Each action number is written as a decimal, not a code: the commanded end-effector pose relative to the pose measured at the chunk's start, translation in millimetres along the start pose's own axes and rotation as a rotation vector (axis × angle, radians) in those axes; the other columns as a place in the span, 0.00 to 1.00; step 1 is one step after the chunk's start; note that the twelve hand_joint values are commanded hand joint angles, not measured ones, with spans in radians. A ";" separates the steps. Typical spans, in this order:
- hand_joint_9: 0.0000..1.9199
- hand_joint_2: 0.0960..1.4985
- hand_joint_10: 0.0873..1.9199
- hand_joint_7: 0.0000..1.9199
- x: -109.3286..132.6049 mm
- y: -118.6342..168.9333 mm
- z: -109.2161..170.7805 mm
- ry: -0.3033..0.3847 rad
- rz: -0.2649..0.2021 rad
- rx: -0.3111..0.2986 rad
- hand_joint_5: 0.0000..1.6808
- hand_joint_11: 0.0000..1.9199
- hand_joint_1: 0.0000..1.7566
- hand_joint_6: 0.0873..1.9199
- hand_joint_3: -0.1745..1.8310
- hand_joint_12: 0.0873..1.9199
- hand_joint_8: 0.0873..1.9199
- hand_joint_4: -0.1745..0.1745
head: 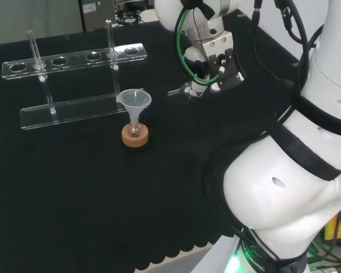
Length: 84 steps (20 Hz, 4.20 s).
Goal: Pour all the NaCl from the weighing funnel into the round-bottom flask.
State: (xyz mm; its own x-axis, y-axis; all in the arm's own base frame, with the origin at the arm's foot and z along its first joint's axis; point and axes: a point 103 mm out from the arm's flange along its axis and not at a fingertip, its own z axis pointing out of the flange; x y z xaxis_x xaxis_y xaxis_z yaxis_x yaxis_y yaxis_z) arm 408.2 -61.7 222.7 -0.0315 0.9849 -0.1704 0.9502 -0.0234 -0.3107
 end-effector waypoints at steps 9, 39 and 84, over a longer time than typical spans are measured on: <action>0.39 0.47 0.28 0.32 4.1 -15.7 -58.5 -0.029 -0.022 -0.025 0.63 0.15 0.61 0.52 0.42 0.68 0.35 0.92; 0.39 0.48 0.28 0.32 71.6 0.9 -70.6 -0.197 -0.095 0.046 0.63 0.14 0.60 0.51 0.41 0.68 0.34 1.00; 0.39 0.50 0.27 0.31 77.0 15.4 -70.4 -0.319 -0.083 0.101 0.62 0.14 0.60 0.52 0.39 0.69 0.34 1.00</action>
State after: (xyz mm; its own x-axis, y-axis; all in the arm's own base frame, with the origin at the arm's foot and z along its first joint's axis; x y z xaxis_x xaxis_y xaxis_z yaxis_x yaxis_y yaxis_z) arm 439.6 31.8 274.2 -0.2370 0.8673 -0.4378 0.9063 0.0351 -0.4212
